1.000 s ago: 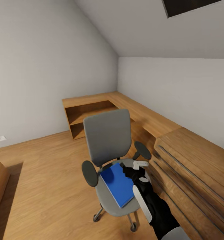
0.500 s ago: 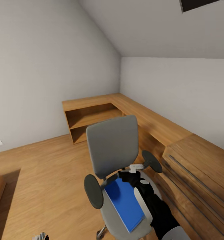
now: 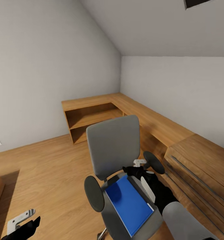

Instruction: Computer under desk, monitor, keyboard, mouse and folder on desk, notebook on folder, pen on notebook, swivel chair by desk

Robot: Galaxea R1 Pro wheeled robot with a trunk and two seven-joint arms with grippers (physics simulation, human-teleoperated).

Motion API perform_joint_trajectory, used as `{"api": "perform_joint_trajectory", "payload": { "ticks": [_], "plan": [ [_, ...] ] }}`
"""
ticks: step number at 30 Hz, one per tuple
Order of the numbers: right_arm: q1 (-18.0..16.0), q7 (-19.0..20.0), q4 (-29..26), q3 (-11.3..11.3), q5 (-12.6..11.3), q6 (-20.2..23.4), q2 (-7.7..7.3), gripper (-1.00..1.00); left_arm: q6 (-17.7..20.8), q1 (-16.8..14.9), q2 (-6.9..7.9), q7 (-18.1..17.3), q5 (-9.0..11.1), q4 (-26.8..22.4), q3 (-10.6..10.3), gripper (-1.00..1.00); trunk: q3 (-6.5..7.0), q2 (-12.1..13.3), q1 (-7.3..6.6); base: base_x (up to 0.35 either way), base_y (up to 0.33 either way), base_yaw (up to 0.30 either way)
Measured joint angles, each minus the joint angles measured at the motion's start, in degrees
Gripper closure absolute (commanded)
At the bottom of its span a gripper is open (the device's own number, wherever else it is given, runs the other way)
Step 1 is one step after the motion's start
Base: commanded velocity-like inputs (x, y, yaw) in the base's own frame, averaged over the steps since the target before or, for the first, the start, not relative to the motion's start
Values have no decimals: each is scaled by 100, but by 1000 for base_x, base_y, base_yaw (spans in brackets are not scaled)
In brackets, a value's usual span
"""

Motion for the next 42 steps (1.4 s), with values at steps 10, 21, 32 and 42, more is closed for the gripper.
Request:
{"api": "perform_joint_trajectory", "payload": {
  "ticks": [10, 21, 32, 42],
  "plan": [
    [-59, 7, 301, -23, -2, -449, -224, -100, 88, -395, -42, 43, 63, -44, 29, -100, -180, -401, 220, 0, 0, 0],
    [-65, -7, 688, -51, -14, -666, -300, -100, 684, -1370, -315, 181, 245, -47, 15, -100, -376, -842, 462, 0, 0, 0],
    [-61, -30, 811, -77, -67, -770, -290, -100, 1519, -1855, -510, 352, 320, 14, -449, -100, -574, -1284, 703, 0, 0, 0],
    [-59, -26, 829, -91, -280, -777, -310, -100, 1575, -1892, -381, 429, 320, -3, -356, -100, -753, -1685, 923, 0, 0, 0]
  ]
}}
